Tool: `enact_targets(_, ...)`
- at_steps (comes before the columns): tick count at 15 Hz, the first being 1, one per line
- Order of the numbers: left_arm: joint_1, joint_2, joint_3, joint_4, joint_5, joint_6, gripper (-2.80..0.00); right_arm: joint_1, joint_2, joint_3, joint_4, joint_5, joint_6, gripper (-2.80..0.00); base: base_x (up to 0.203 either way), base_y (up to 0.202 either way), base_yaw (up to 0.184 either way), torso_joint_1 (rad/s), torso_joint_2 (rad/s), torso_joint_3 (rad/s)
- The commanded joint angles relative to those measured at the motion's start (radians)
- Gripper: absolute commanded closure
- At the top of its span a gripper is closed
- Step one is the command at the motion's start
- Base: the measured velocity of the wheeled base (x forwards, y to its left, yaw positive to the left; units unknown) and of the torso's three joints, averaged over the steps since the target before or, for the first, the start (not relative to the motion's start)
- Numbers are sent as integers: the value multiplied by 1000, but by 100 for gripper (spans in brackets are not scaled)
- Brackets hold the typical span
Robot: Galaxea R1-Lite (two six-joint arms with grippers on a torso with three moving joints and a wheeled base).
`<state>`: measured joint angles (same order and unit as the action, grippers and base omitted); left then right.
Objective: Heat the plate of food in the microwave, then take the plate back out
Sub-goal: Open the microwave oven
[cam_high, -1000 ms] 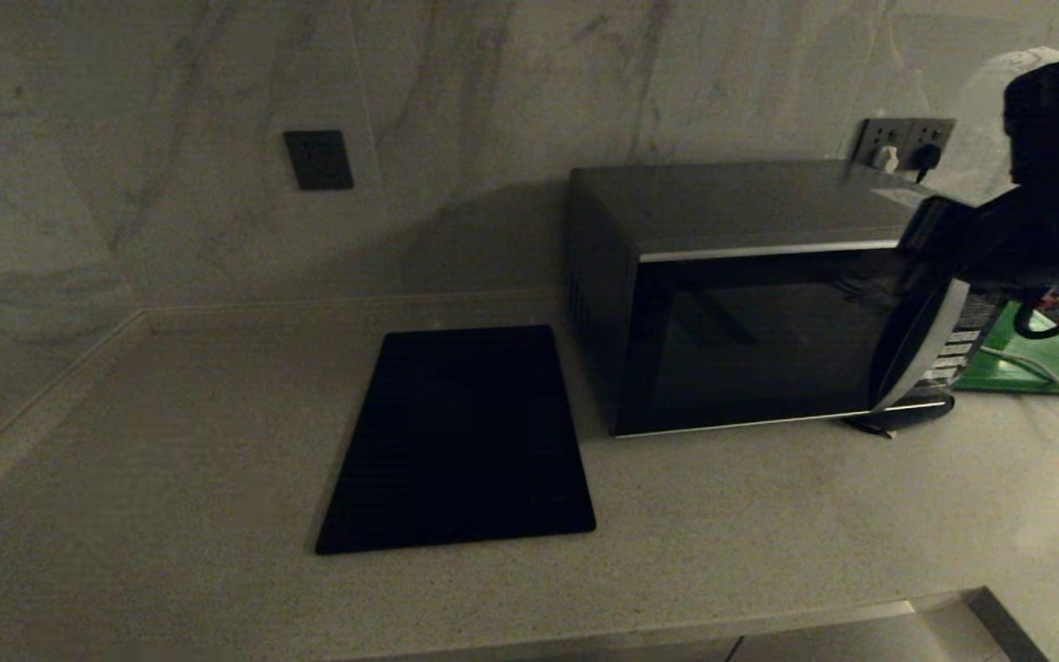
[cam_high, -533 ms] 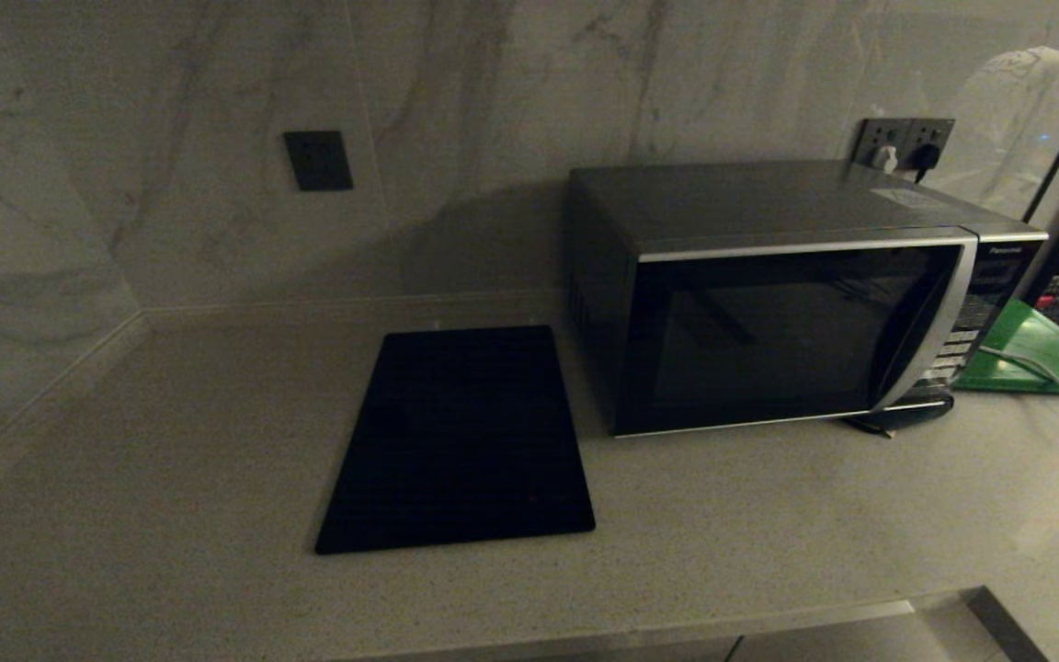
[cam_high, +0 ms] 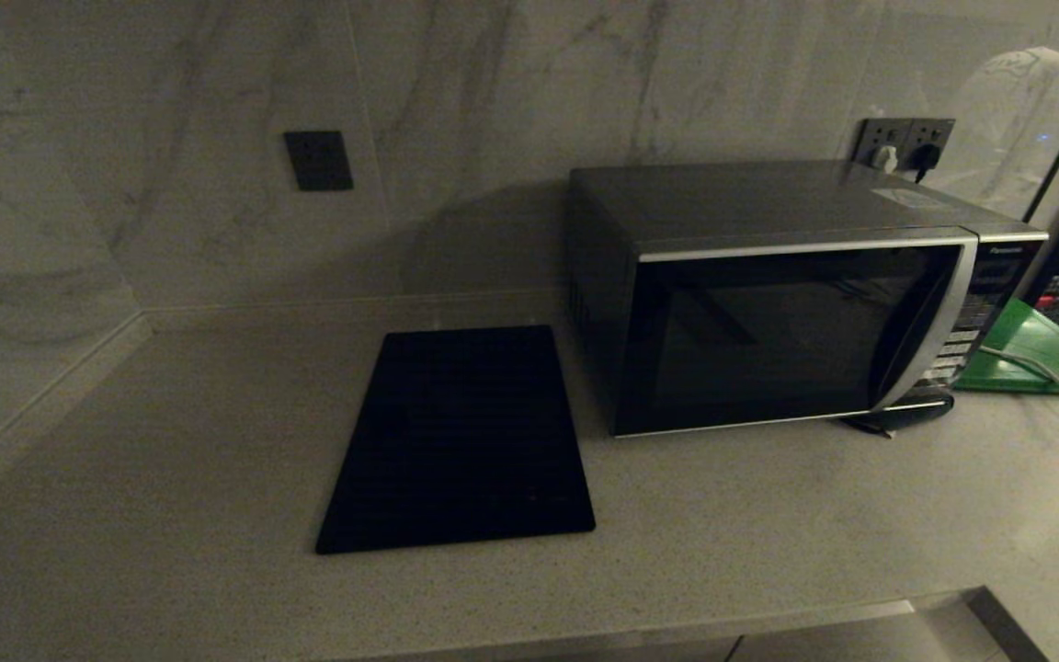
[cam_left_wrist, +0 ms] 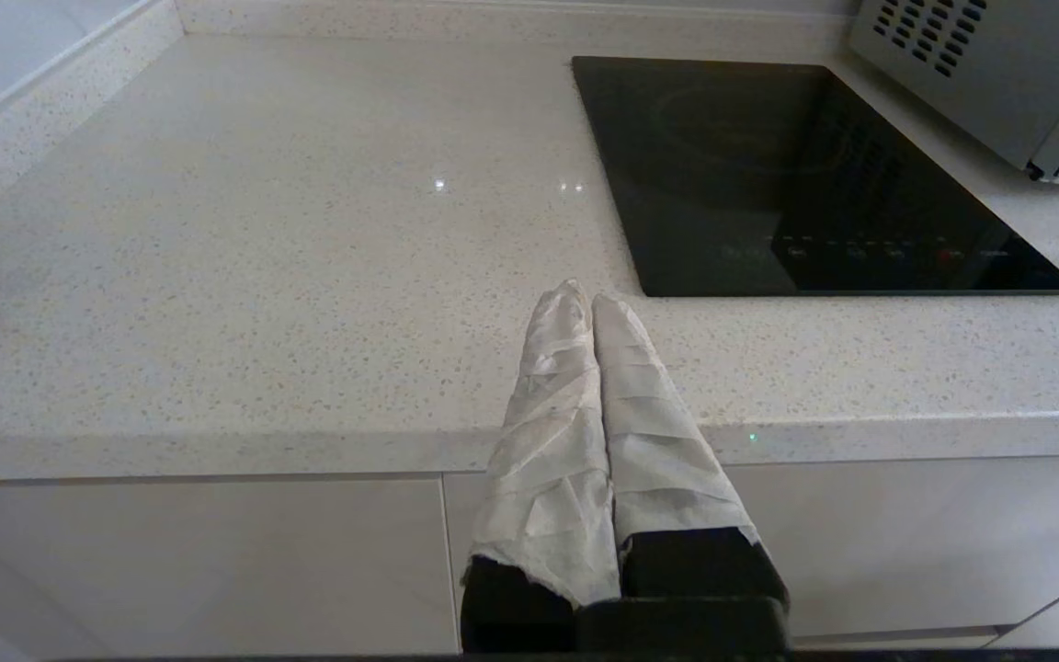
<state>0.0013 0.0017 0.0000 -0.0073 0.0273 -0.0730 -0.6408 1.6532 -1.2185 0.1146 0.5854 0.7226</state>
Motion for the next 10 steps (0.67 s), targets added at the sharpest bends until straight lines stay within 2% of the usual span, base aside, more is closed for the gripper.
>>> enact_targets(1,0,0,0,0,0,-1,0,-22,153,-5,-94,37,14,0,0,0,0,0,0,0)
enact_targets(3,0,0,0,0,0,-1,0,-31,258,-41,-161,78,25,0,0,0,0,0,0,0)
enact_targets(6,0,0,0,0,0,-1,0,-32,376,-97,-252,184,72,0,0,0,0,0,0,0)
enact_targets(10,0,0,0,0,0,-1,0,10,466,-121,-294,203,103,0,0,0,0,0,0,0)
